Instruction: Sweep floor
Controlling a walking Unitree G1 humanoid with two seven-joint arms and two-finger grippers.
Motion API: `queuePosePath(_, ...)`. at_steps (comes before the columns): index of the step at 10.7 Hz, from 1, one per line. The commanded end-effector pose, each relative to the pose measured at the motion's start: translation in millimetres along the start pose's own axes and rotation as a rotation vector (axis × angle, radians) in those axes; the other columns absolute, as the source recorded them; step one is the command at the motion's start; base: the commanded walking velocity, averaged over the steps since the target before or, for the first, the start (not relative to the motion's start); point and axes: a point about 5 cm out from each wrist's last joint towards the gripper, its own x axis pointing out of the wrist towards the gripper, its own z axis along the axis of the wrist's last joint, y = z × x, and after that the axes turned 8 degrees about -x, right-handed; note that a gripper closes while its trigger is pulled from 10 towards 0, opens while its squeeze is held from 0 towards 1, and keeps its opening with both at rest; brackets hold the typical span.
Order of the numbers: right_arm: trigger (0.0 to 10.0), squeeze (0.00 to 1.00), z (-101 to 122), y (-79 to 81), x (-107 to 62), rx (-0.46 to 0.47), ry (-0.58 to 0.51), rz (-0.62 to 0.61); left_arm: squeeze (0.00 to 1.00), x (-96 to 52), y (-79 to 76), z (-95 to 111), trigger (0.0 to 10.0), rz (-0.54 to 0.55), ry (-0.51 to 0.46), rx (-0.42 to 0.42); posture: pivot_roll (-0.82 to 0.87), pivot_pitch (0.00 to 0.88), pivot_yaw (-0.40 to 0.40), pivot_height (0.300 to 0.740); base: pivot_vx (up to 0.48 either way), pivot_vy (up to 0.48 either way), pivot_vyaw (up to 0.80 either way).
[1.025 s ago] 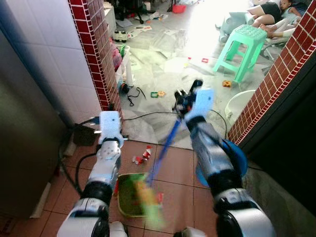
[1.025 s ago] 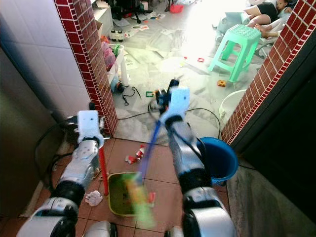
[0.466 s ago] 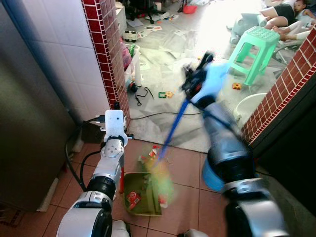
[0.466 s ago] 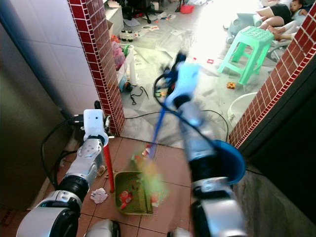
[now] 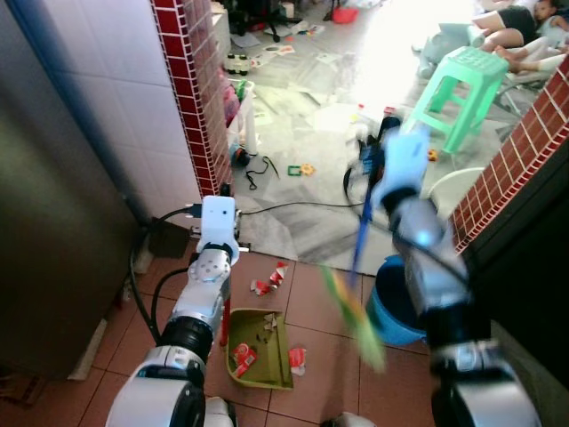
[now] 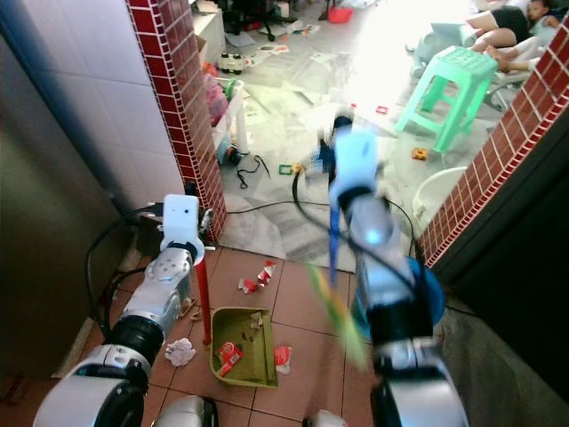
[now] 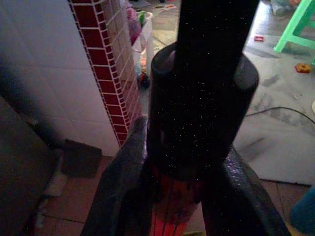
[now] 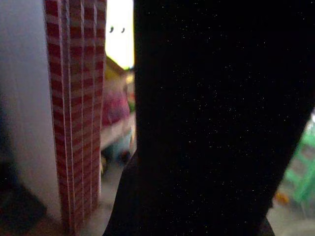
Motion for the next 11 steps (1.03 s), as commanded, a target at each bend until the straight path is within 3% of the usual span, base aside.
queuePosePath(1,10.0,0.0,10.6,8.8,1.1,0.006,-0.018,0.017,0.0,-12.4,-12.5,-36.0,10.0,-0.06,0.184,-0.035,-0.1,0.051,-0.021,0.74,0.0,0.0,0.0)
queuePosePath(4,10.0,0.0,-6.8,18.8,-0.8,0.104,0.103,-0.025,0.0,-18.1,-12.1,-36.7,10.0,-0.066,0.212,-0.076,-0.08,0.047,-0.027,0.74,0.0,0.0,0.0)
queuePosePath(5,10.0,0.0,-12.6,25.0,3.4,0.209,0.165,-0.067,0.0,-20.6,-12.4,-45.2,10.0,-0.071,0.271,-0.121,-0.08,0.041,-0.028,0.74,0.0,0.0,0.0)
queuePosePath(6,10.0,0.0,-12.5,27.3,6.1,0.258,0.177,-0.079,0.0,-20.7,-13.2,-46.0,10.0,-0.075,0.278,-0.127,-0.09,0.037,-0.028,0.74,0.0,0.0,0.0)
queuePosePath(7,10.0,0.0,-8.6,30.4,11.0,0.376,0.184,-0.11,0.0,-21.5,-14.7,-44.9,10.0,-0.082,0.282,-0.139,-0.08,0.031,-0.03,0.74,0.0,0.0,0.0)
queuePosePath(8,10.0,0.0,-2.5,32.0,16.5,0.461,0.174,-0.128,0.0,-21.1,-15.6,-45.3,10.0,-0.082,0.29,-0.156,-0.08,0.027,-0.031,0.74,0.0,0.0,0.0)
queuePosePath(9,10.0,0.0,16.0,31.5,24.8,0.546,0.097,-0.12,0.0,-20.4,-16.6,-45.4,10.0,-0.085,0.294,-0.156,-0.08,0.019,-0.034,0.74,0.0,0.0,0.0)
queuePosePath(11,10.0,0.0,39.3,24.6,31.8,0.543,-0.011,-0.083,0.0,-20.0,-17.5,-45.6,10.0,-0.085,0.296,-0.158,-0.09,0.009,-0.037,0.74,0.0,0.0,0.0)
